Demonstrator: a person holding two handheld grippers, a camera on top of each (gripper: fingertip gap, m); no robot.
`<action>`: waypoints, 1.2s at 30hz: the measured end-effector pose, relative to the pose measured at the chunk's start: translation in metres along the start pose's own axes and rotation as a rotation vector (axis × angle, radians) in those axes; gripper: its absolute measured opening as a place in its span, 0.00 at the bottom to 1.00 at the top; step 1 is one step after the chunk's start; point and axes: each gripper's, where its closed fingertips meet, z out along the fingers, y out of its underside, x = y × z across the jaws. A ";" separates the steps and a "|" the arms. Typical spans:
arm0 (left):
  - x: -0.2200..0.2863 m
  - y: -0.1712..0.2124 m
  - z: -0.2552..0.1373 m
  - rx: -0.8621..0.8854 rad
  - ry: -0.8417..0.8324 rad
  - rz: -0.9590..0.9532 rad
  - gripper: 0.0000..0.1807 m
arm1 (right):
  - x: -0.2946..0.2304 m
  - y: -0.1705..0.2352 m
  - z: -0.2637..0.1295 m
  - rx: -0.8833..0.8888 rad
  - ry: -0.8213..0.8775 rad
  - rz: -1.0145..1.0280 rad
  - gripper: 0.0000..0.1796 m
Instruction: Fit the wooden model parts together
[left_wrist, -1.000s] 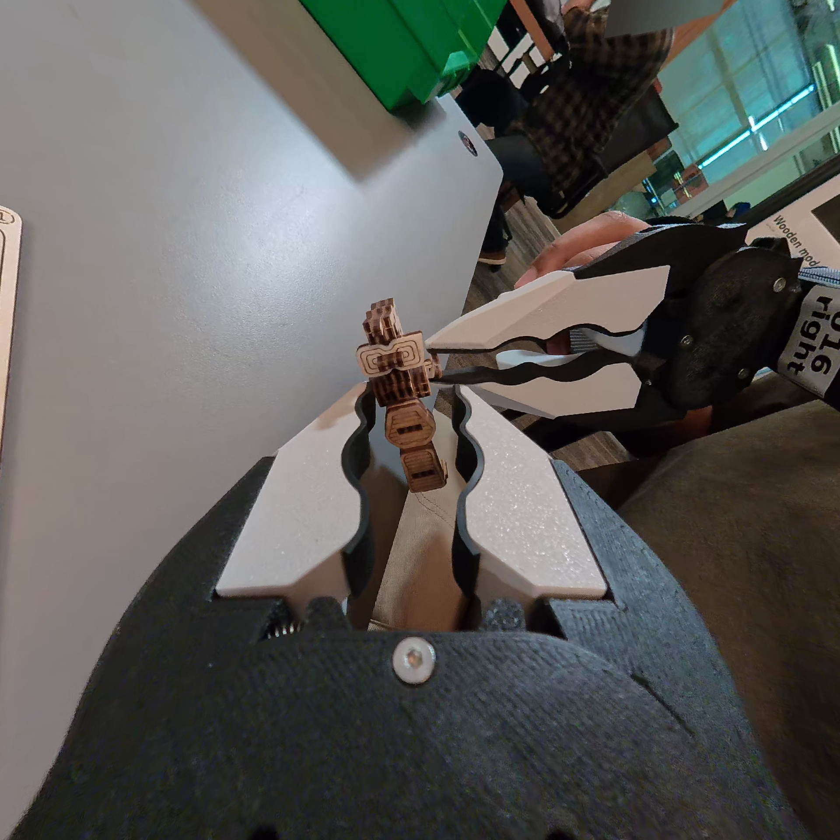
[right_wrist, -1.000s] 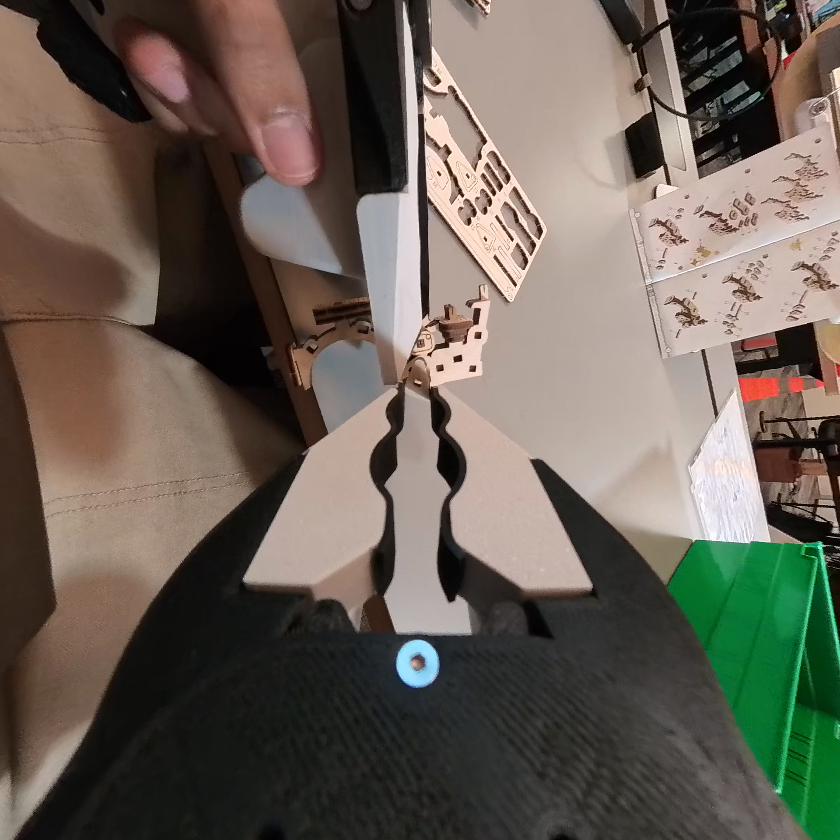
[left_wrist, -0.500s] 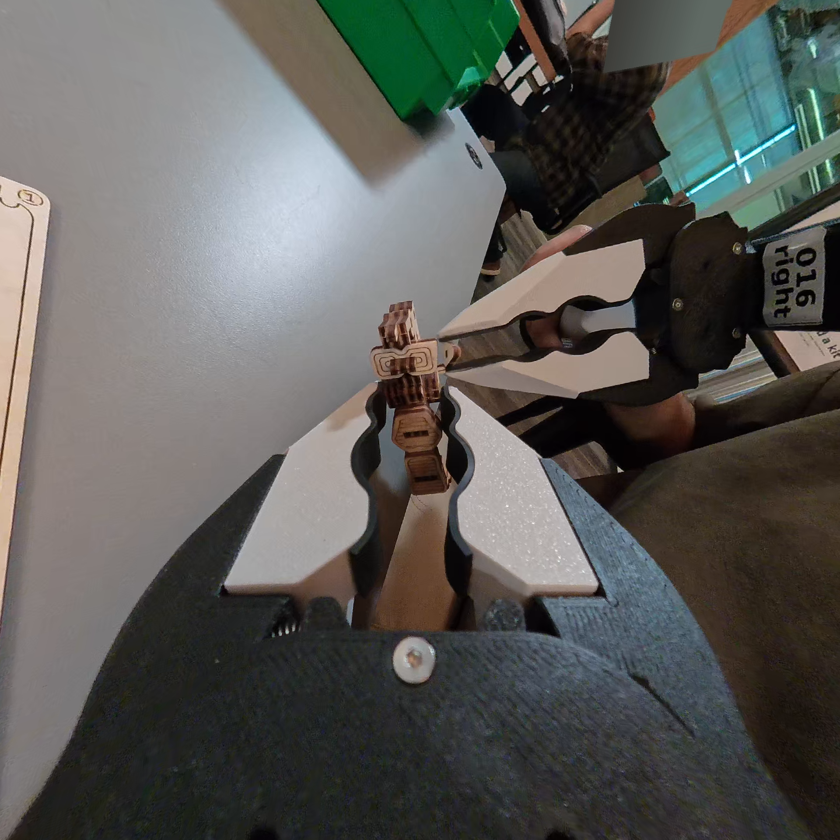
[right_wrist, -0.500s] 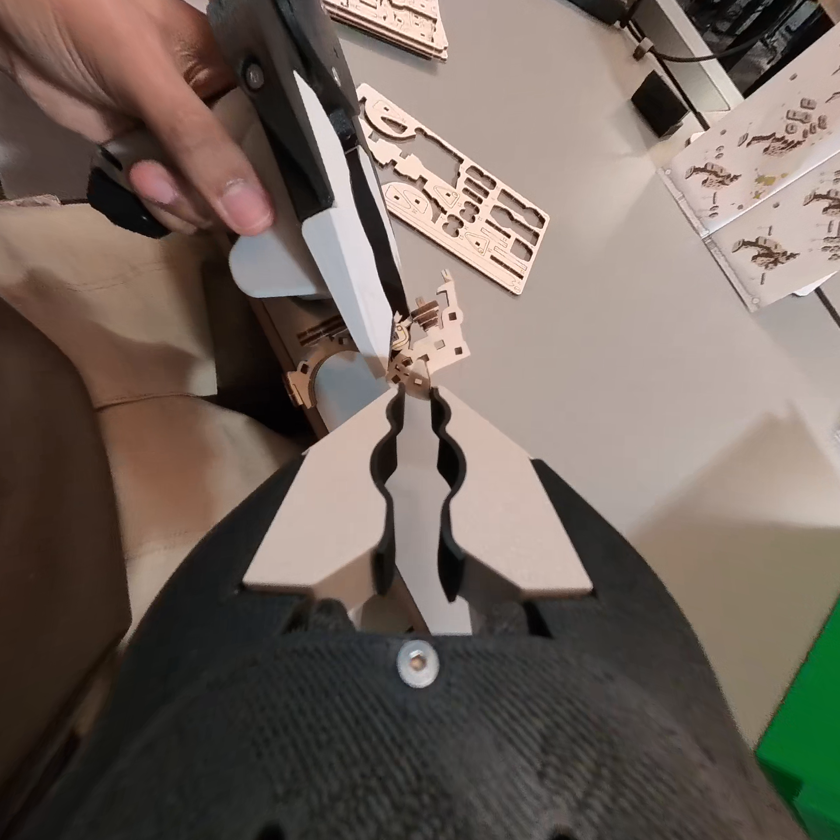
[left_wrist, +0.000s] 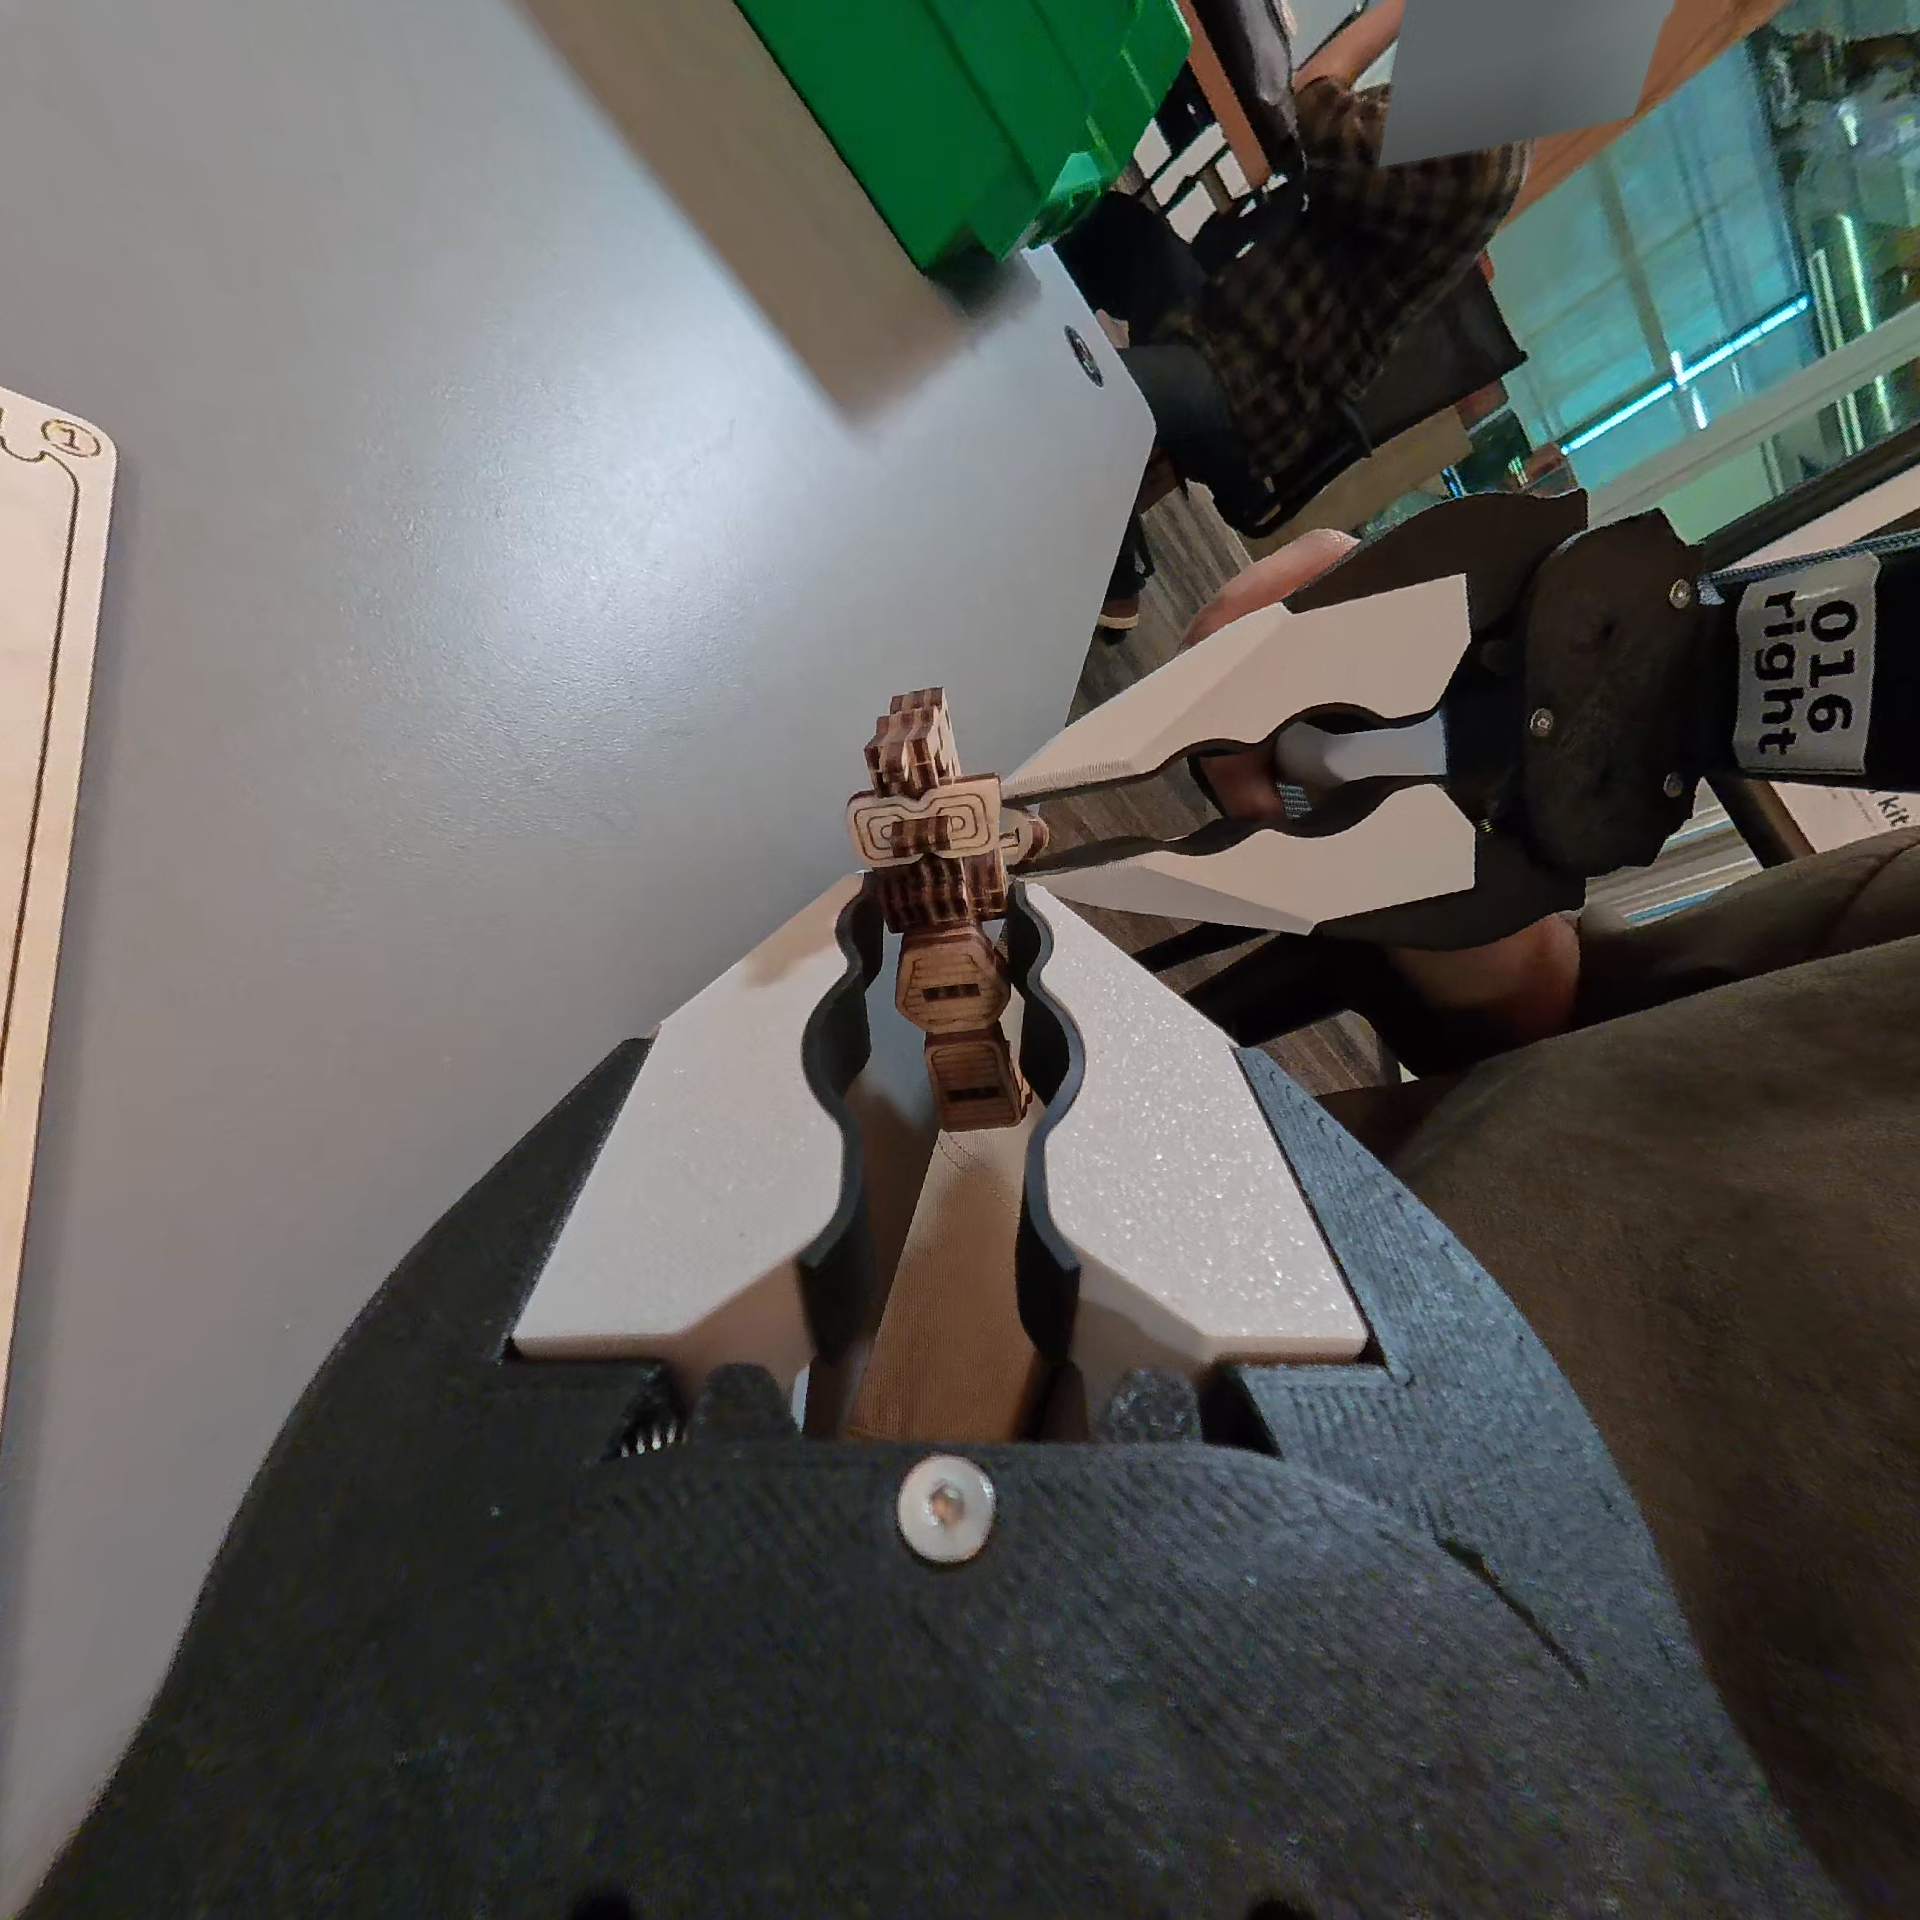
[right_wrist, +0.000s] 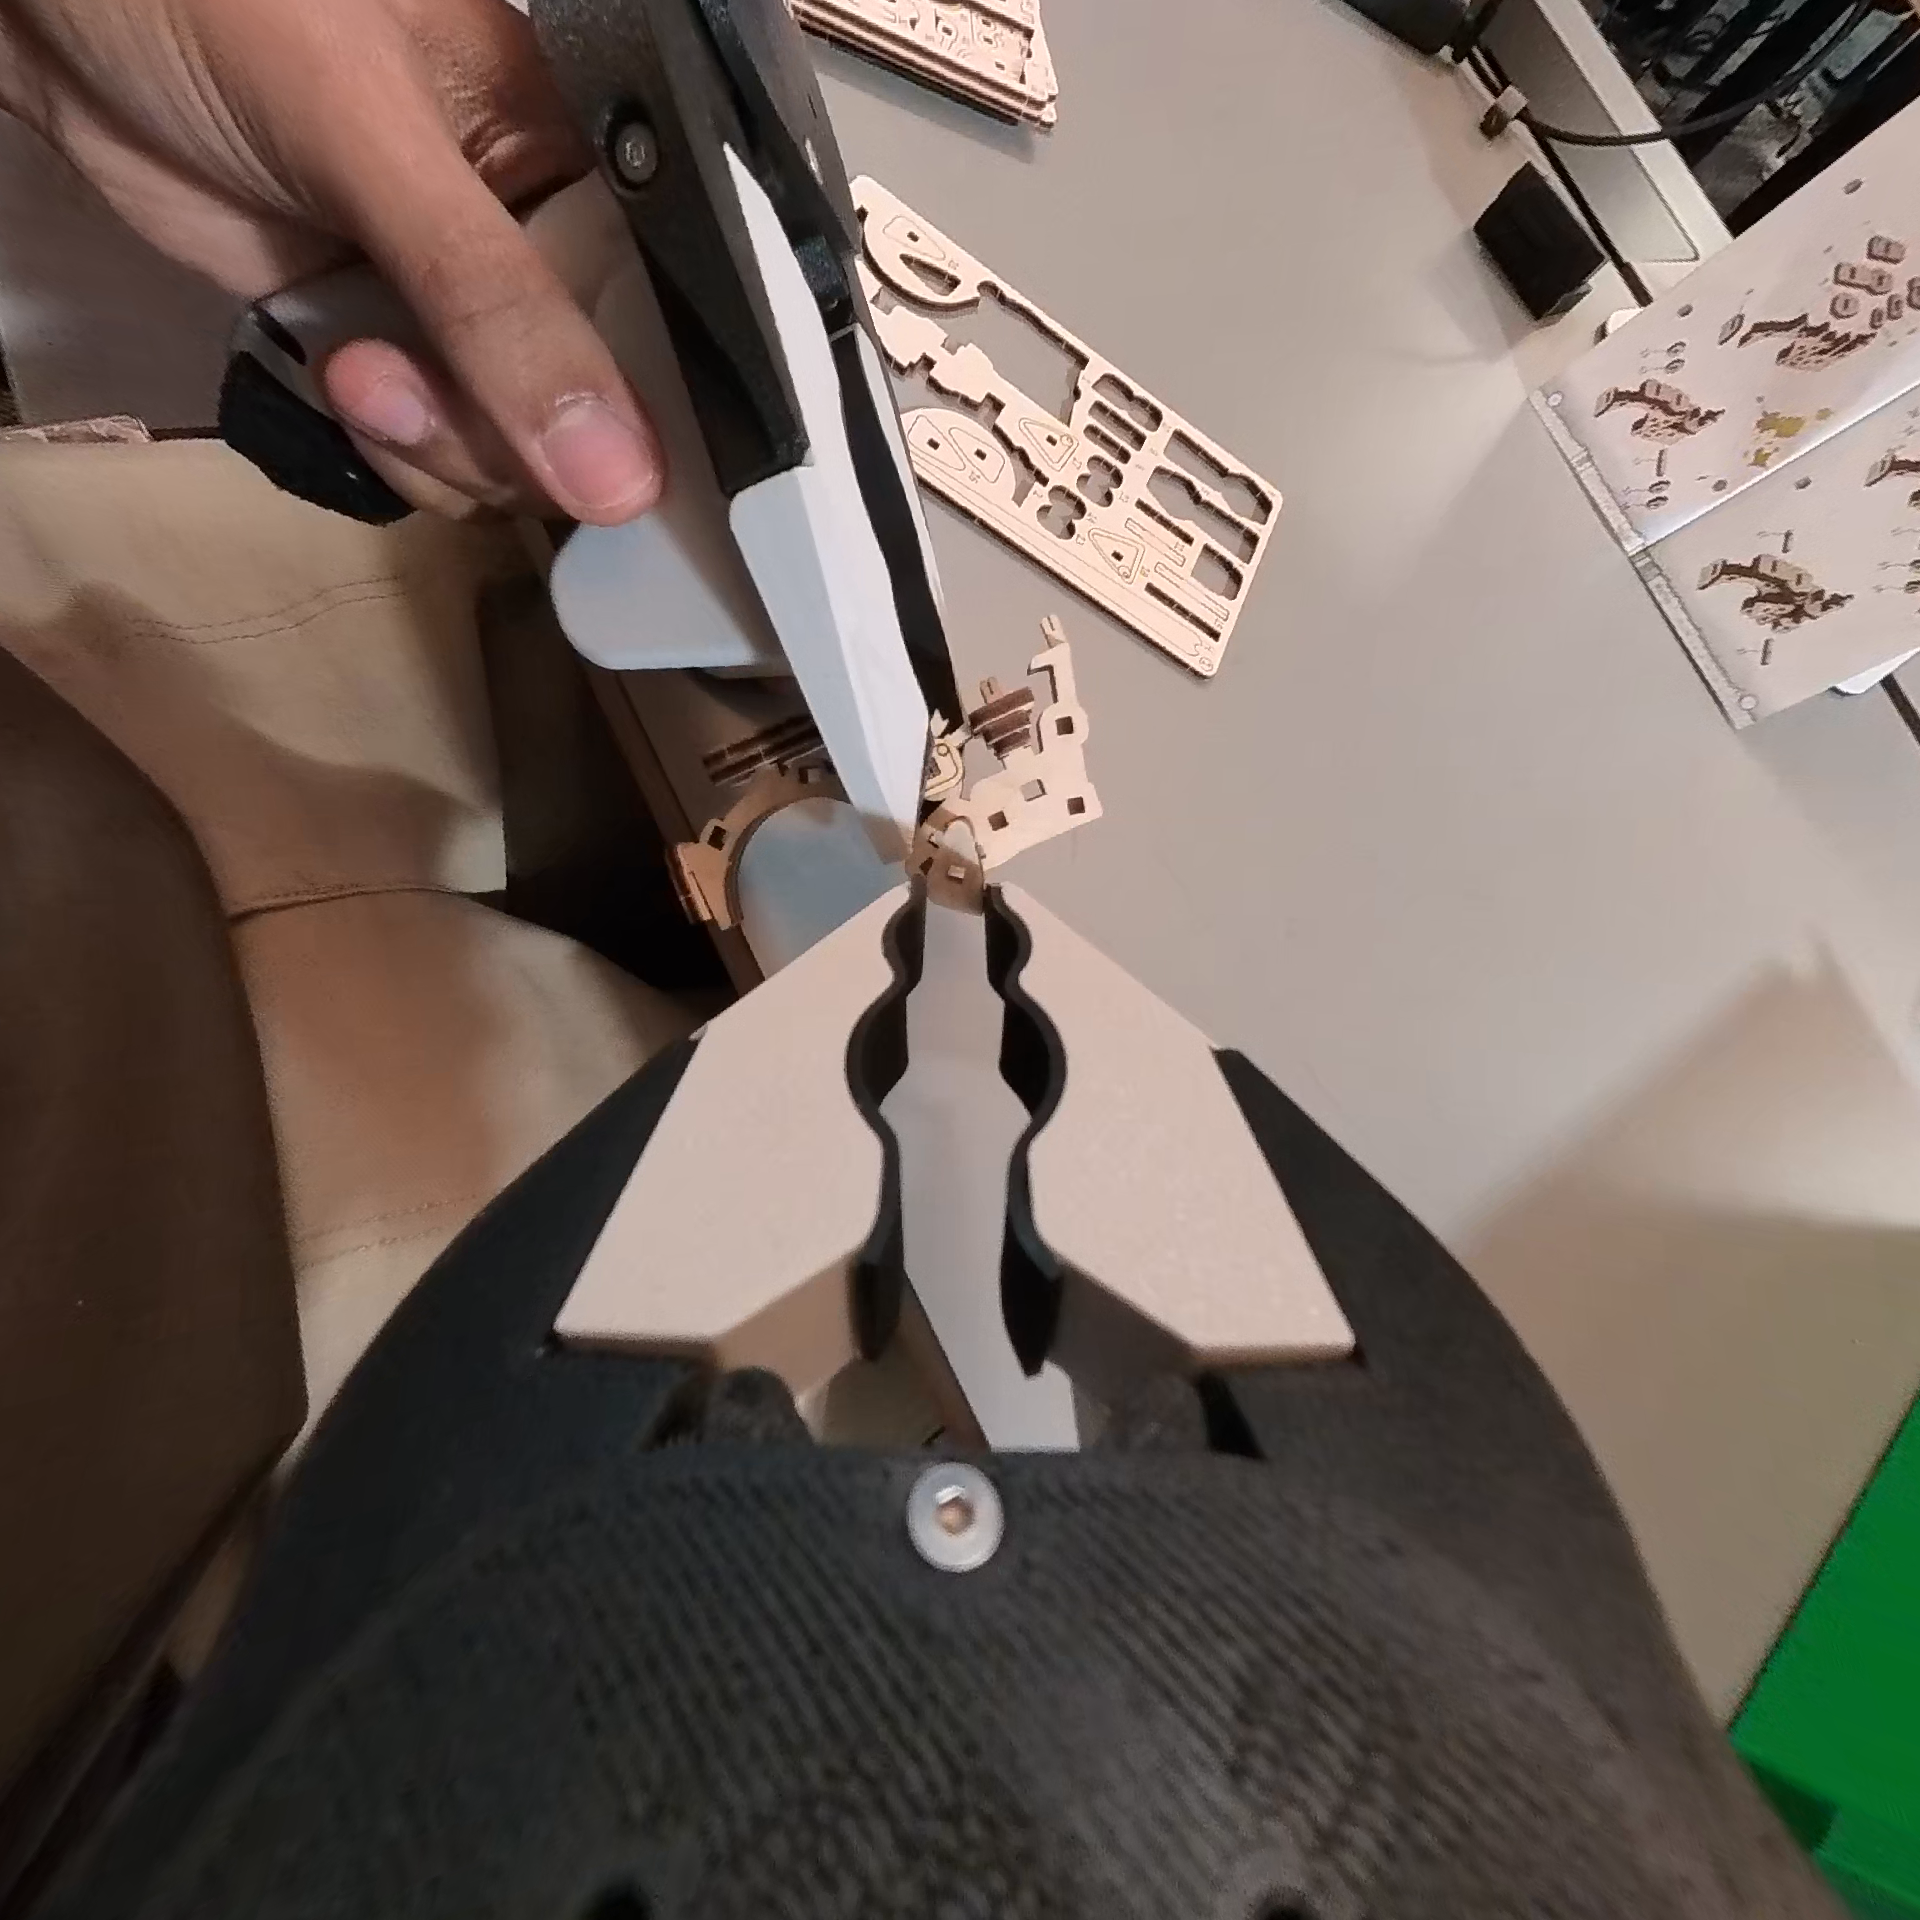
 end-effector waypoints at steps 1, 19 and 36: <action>0.000 0.000 0.000 0.000 0.000 -0.001 0.11 | 0.000 0.000 0.000 0.000 -0.001 -0.001 0.05; -0.001 0.000 0.000 0.000 0.000 -0.007 0.11 | -0.002 0.000 0.001 0.001 -0.007 -0.004 0.05; -0.001 0.000 0.000 -0.001 0.001 -0.011 0.11 | -0.002 0.000 0.001 0.001 -0.009 -0.004 0.05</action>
